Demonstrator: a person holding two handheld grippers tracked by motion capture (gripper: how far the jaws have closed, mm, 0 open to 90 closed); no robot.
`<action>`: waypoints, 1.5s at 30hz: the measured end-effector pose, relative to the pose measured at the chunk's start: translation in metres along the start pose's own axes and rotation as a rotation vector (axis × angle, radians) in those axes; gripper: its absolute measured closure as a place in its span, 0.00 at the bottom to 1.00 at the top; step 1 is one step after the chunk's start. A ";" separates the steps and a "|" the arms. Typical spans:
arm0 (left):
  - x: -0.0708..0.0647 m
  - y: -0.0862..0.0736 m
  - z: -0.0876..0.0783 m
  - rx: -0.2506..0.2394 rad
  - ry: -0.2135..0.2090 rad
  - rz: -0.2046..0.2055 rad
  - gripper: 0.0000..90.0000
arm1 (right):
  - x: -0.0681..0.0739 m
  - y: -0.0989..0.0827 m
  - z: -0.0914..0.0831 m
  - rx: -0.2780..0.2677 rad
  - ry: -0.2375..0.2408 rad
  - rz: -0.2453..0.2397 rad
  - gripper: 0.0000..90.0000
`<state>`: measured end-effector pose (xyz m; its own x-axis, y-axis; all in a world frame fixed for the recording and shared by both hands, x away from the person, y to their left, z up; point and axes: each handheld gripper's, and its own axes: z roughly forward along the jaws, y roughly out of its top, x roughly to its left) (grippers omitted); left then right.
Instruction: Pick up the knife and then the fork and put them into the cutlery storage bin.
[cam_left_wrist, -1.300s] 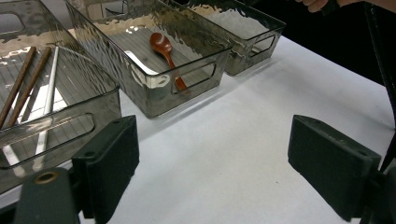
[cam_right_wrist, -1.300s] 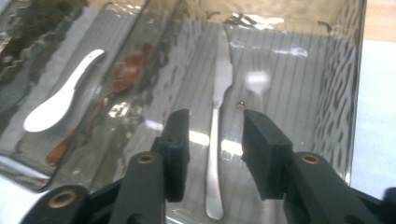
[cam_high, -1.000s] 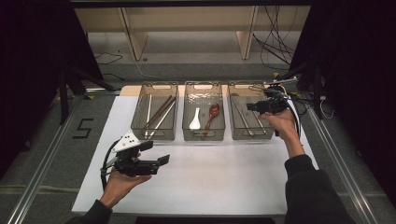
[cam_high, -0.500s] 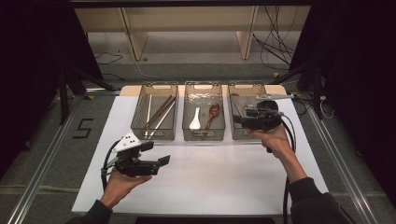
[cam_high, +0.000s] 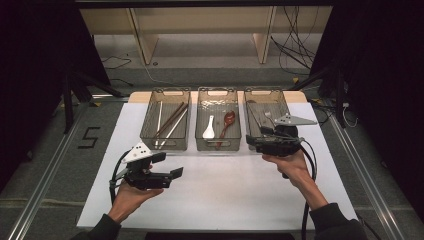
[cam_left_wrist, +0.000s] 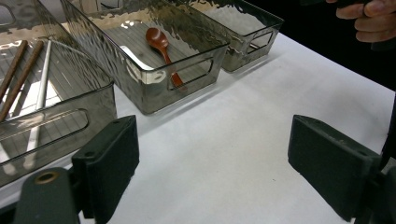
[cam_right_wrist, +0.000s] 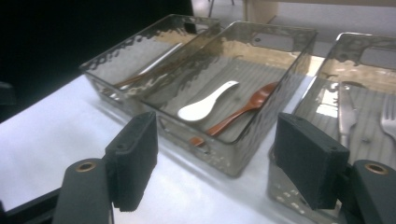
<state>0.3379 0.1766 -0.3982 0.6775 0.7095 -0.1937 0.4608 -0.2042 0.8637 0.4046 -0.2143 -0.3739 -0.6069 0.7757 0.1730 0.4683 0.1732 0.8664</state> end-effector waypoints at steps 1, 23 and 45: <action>0.000 0.000 0.000 0.002 -0.002 -0.001 0.18 | 0.001 -0.002 -0.002 -0.006 -0.001 -0.008 0.35; 0.000 -0.001 0.004 0.008 -0.012 -0.001 0.18 | 0.013 -0.041 -0.037 -0.088 0.016 -0.023 0.27; -0.003 -0.002 0.001 -0.012 -0.039 0.012 0.17 | 0.029 -0.071 -0.049 -0.085 -0.005 -0.041 0.24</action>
<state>0.3352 0.1741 -0.3995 0.7046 0.6804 -0.2014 0.4462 -0.2042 0.8713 0.3220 -0.2341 -0.4077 -0.6214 0.7719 0.1342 0.3864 0.1530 0.9095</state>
